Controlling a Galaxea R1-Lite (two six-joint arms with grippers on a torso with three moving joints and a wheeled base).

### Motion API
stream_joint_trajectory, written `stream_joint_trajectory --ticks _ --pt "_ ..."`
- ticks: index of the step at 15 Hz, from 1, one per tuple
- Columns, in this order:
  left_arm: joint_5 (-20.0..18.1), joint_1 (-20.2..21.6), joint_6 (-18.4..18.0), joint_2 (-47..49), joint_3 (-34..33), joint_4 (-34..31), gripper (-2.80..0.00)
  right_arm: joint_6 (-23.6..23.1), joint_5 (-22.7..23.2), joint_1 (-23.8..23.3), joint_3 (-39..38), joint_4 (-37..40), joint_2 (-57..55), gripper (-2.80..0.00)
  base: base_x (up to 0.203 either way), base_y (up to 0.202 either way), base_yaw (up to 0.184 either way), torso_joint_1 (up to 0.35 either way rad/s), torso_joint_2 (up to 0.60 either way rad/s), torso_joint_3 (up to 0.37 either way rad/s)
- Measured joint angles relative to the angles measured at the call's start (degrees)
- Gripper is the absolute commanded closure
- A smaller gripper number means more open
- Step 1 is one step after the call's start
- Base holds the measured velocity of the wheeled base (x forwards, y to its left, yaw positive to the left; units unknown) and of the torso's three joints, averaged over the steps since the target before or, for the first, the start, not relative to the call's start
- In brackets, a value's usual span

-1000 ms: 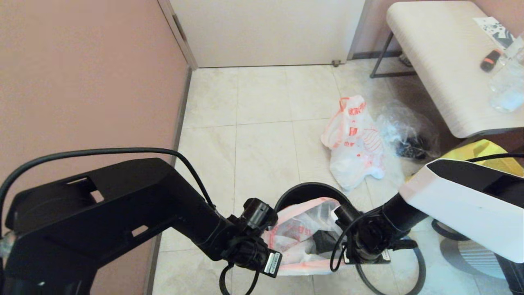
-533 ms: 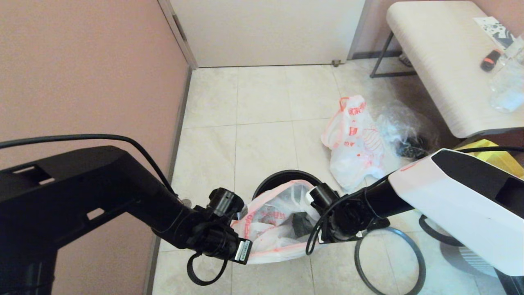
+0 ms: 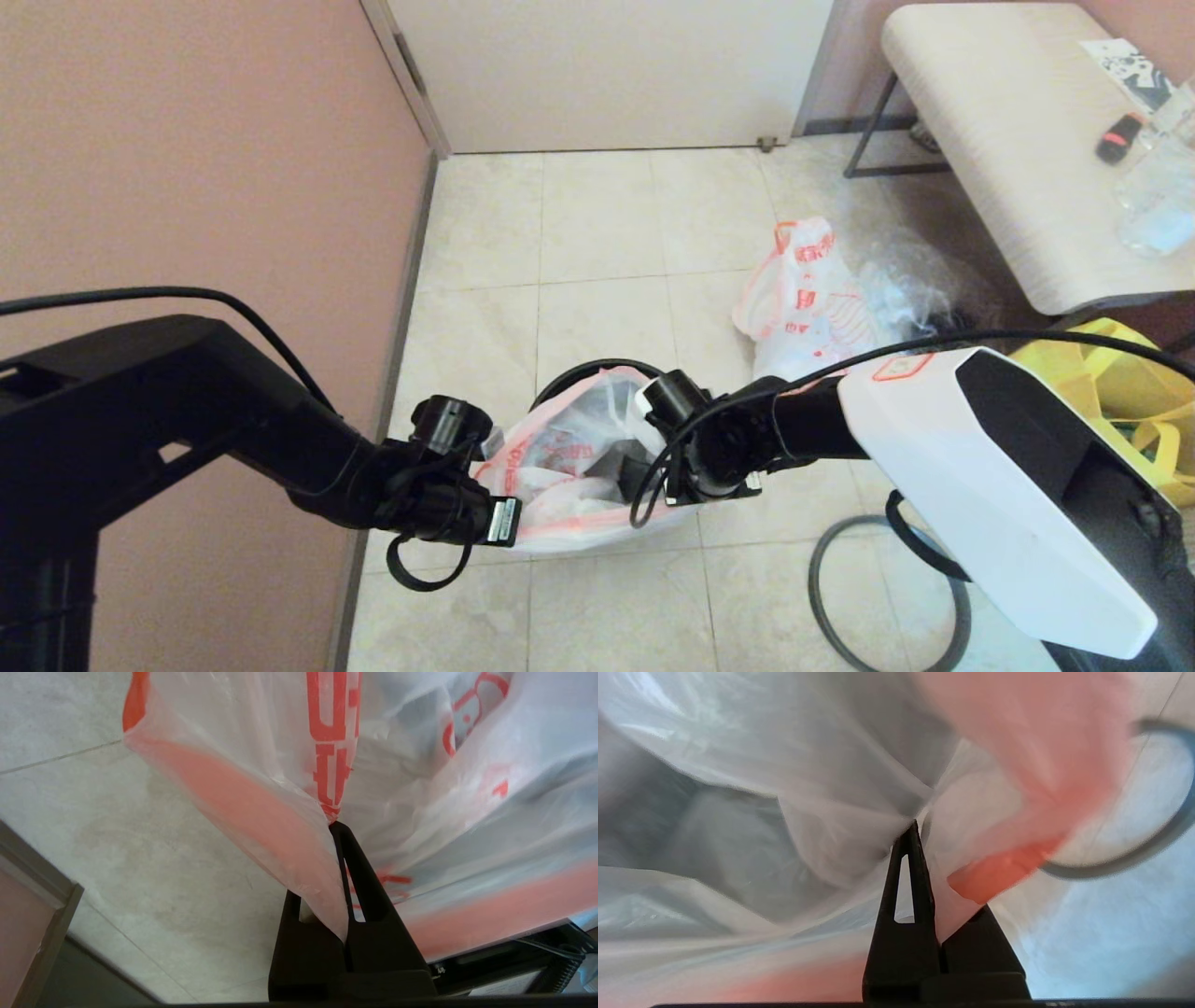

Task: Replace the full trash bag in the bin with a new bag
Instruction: Put the new garbage bag on the trash can

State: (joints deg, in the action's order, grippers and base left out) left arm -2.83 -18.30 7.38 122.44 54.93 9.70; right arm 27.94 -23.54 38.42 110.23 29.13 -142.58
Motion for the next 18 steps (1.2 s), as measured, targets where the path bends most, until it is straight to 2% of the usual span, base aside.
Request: stream_joint_trajectory --ticks 5,7,14,16,18 --pt "0.8 -2.4 -0.1 2.4 0.6 3.3 0.0 2.4 -0.2 0.6 -2.1 1.8 -1.8 0.0 0.0 0.0 0.0 0.0 0.0 0.0" --pt "1.9 -3.3 -0.1 4.0 0.9 3.5 0.0 3.1 -2.0 0.8 -3.9 1.5 -2.1 0.0 0.0 0.0 0.0 0.0 0.0 0.0" --pt "11.9 -5.0 0.0 10.8 6.0 4.7 0.0 2.9 -7.7 -1.6 -0.4 -3.3 -6.3 0.0 0.0 0.0 0.0 0.0 0.0 0.0" --pt "13.4 -5.2 0.4 11.9 6.4 7.1 0.0 2.7 -8.2 -1.9 -0.1 -7.4 -7.0 0.0 0.0 0.0 0.0 0.0 0.0 0.0" --pt "14.0 -5.5 0.6 12.5 6.6 8.3 0.0 2.5 -8.3 -2.0 0.2 -8.3 -7.3 0.0 0.0 0.0 0.0 0.0 0.0 0.0"
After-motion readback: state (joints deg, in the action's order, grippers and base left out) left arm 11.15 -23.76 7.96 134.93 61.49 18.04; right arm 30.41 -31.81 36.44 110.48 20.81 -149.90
